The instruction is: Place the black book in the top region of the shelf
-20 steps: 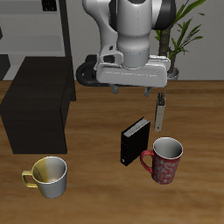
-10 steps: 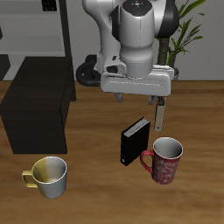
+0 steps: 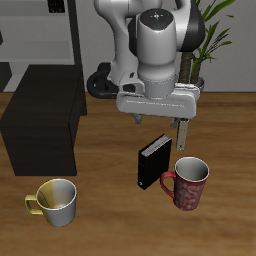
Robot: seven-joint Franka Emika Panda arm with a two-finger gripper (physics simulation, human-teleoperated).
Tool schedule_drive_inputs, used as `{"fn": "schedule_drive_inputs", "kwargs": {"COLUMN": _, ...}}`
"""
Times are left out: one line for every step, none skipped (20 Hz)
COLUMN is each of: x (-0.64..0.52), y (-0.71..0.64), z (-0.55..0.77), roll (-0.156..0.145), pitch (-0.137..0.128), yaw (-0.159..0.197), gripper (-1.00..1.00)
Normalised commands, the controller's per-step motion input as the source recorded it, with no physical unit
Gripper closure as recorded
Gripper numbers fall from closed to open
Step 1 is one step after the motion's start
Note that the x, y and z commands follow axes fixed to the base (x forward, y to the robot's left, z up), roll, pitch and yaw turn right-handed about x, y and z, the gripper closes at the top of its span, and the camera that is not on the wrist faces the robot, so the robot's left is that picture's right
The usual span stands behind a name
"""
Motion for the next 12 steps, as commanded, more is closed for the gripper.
{"fn": "schedule_drive_inputs", "kwargs": {"x": 0.05, "y": -0.08, "z": -0.09, "roll": 0.018, "pitch": -0.023, "yaw": 0.017, "gripper": -1.0}}
{"fn": "schedule_drive_inputs", "kwargs": {"x": 0.13, "y": -0.16, "z": -0.18, "roll": 0.03, "pitch": -0.009, "yaw": -0.008, "gripper": -1.0}}
{"fn": "schedule_drive_inputs", "kwargs": {"x": 0.08, "y": -0.14, "z": -0.19, "roll": -0.02, "pitch": 0.003, "yaw": -0.082, "gripper": -1.0}}
{"fn": "schedule_drive_inputs", "kwargs": {"x": 0.04, "y": 0.02, "z": -0.2, "roll": 0.042, "pitch": -0.031, "yaw": -0.021, "gripper": -1.0}}
{"fn": "schedule_drive_inputs", "kwargs": {"x": 0.04, "y": -0.05, "z": -0.26, "roll": 0.037, "pitch": 0.004, "yaw": -0.041, "gripper": -1.0}}
{"fn": "schedule_drive_inputs", "kwargs": {"x": 0.01, "y": -0.02, "z": -0.29, "roll": 0.033, "pitch": -0.04, "yaw": -0.116, "gripper": -1.0}}
{"fn": "schedule_drive_inputs", "kwargs": {"x": 0.06, "y": 0.11, "z": -0.33, "roll": 0.043, "pitch": 0.033, "yaw": -0.021, "gripper": -1.0}}
{"fn": "schedule_drive_inputs", "kwargs": {"x": 0.02, "y": 0.0, "z": -0.26, "roll": -0.01, "pitch": 0.003, "yaw": 0.007, "gripper": -1.0}}
{"fn": "schedule_drive_inputs", "kwargs": {"x": 0.1, "y": 0.1, "z": -0.33, "roll": -0.005, "pitch": 0.017, "yaw": -0.022, "gripper": -1.0}}
{"fn": "schedule_drive_inputs", "kwargs": {"x": 0.08, "y": 0.02, "z": -0.34, "roll": 0.034, "pitch": 0.024, "yaw": -0.079, "gripper": -1.0}}
{"fn": "schedule_drive_inputs", "kwargs": {"x": 0.07, "y": -0.07, "z": -0.35, "roll": -0.047, "pitch": 0.041, "yaw": -0.068, "gripper": -1.0}}
{"fn": "schedule_drive_inputs", "kwargs": {"x": 0.05, "y": 0.06, "z": -0.34, "roll": 0.036, "pitch": 0.054, "yaw": -0.011, "gripper": -1.0}}
